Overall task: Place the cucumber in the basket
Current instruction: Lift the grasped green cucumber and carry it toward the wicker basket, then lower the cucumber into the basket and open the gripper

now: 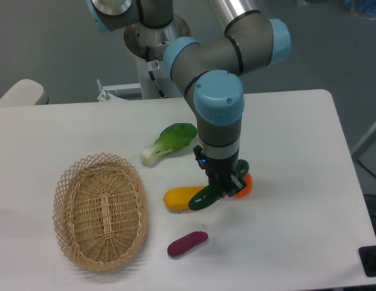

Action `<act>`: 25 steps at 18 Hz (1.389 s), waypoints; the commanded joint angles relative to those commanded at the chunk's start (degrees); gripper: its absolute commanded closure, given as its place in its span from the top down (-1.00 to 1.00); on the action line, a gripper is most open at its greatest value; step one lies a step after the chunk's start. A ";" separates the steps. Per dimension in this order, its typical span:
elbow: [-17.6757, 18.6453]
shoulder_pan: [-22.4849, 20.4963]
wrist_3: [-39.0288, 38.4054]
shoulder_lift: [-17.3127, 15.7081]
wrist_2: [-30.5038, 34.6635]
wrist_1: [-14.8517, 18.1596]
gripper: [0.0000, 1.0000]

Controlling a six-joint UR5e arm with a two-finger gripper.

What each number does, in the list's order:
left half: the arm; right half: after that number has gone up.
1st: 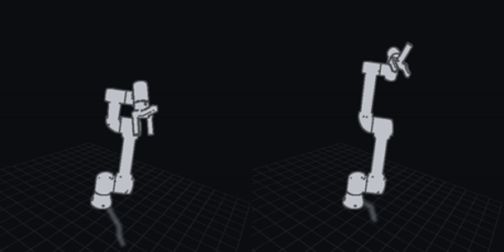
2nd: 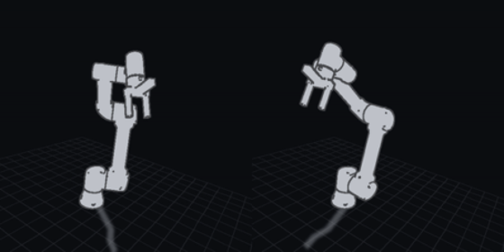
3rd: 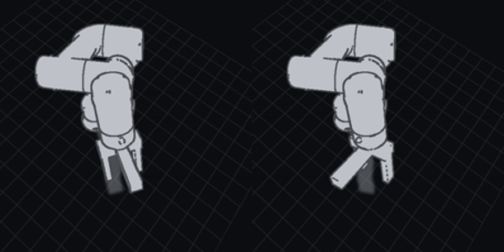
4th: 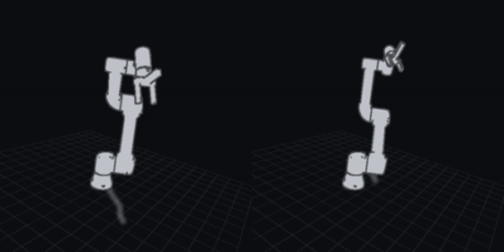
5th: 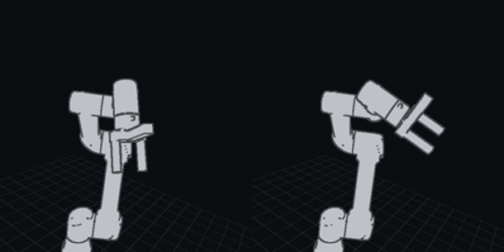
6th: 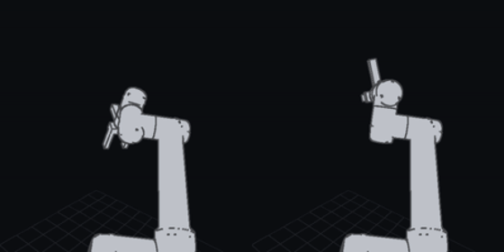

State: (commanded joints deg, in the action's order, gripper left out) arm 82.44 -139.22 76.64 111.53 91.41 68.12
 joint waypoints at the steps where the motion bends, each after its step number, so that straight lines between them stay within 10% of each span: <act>1: -0.17 0.26 -0.17 0.00 -0.09 0.00 -0.35; 12: 0.18 7.46 -12.64 -1.14 -0.97 0.44 -0.35; 21: 1.84 18.01 -41.00 1.31 -0.53 -0.09 -0.36; 25: 2.54 21.88 -53.16 5.62 -0.61 -5.17 -0.36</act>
State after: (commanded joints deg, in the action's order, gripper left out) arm 84.99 -117.34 23.48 117.15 90.79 62.94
